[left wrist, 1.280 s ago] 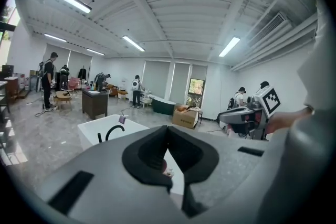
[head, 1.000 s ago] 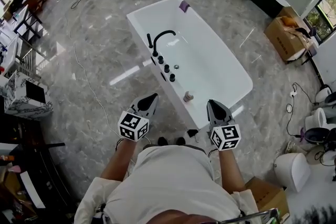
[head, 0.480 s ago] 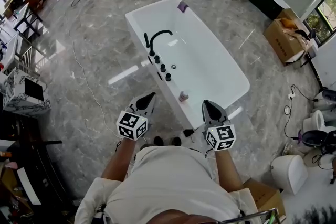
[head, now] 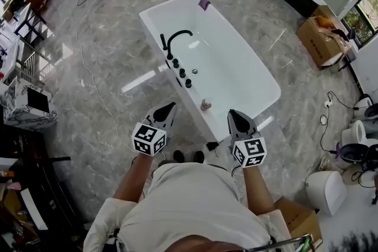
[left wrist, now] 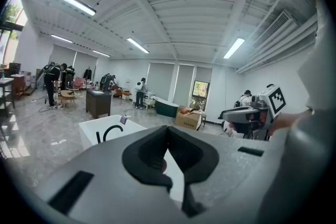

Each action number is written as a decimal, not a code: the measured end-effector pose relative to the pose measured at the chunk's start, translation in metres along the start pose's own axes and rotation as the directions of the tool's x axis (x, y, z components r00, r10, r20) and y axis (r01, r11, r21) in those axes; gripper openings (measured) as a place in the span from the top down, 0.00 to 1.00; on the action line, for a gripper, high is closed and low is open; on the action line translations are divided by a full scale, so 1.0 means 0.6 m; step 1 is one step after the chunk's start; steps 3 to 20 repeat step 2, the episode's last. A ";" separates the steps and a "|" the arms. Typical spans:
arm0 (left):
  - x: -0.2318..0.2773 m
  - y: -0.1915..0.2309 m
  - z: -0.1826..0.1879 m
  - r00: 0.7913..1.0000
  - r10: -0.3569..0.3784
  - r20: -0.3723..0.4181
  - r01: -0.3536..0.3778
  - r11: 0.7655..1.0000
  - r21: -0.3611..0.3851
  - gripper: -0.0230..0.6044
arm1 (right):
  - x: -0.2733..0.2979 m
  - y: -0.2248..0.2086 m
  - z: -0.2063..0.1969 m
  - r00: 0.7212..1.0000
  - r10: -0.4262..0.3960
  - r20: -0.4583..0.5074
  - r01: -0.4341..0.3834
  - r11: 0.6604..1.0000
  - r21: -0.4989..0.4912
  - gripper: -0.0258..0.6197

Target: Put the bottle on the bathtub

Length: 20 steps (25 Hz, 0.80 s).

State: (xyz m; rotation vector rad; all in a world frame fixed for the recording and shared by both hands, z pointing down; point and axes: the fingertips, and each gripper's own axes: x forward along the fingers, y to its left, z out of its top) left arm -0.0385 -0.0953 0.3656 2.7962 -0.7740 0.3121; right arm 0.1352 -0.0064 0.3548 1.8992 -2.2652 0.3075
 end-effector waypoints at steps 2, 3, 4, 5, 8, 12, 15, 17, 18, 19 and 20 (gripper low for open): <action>0.002 0.000 -0.003 1.000 -0.002 -0.004 0.002 1.000 -0.001 0.95 | 0.000 -0.001 -0.003 1.000 0.000 -0.002 0.000 1.000 0.000 0.90; 0.002 0.000 -0.003 1.000 -0.002 -0.004 0.002 1.000 -0.001 0.95 | 0.000 -0.001 -0.003 1.000 0.000 -0.002 0.000 1.000 0.000 0.90; 0.002 0.000 -0.003 1.000 -0.002 -0.004 0.002 1.000 -0.001 0.95 | 0.000 -0.001 -0.003 1.000 0.000 -0.002 0.000 1.000 0.000 0.90; 0.002 0.000 -0.003 1.000 -0.002 -0.004 0.002 1.000 -0.001 0.95 | 0.000 -0.001 -0.003 1.000 0.000 -0.002 0.000 1.000 0.000 0.90; 0.002 0.000 -0.003 1.000 -0.002 -0.004 0.002 1.000 -0.001 0.95 | 0.000 -0.001 -0.003 1.000 0.000 -0.002 0.000 1.000 0.000 0.90; 0.002 0.000 -0.003 1.000 -0.002 -0.004 0.002 1.000 -0.001 0.95 | 0.000 -0.001 -0.003 1.000 0.000 -0.002 0.000 1.000 0.000 0.90; 0.002 0.000 -0.003 1.000 -0.002 -0.004 0.002 1.000 -0.001 0.95 | 0.000 -0.001 -0.003 1.000 0.000 -0.002 0.000 1.000 0.000 0.90; 0.002 0.000 -0.003 1.000 -0.002 -0.004 0.002 1.000 -0.001 0.95 | 0.000 -0.001 -0.003 1.000 0.000 -0.002 0.000 1.000 0.000 0.90; 0.002 0.000 -0.003 1.000 -0.002 -0.004 0.002 1.000 -0.001 0.95 | 0.000 -0.001 -0.003 1.000 0.000 -0.002 0.000 1.000 0.000 0.90; 0.002 0.000 -0.003 1.000 -0.002 -0.004 0.002 1.000 -0.001 0.95 | 0.000 -0.001 -0.003 1.000 0.000 -0.002 0.000 1.000 0.000 0.90; 0.002 0.000 -0.003 1.000 -0.002 -0.004 0.002 1.000 -0.001 0.95 | 0.000 -0.001 -0.003 1.000 0.000 -0.002 0.000 1.000 0.000 0.90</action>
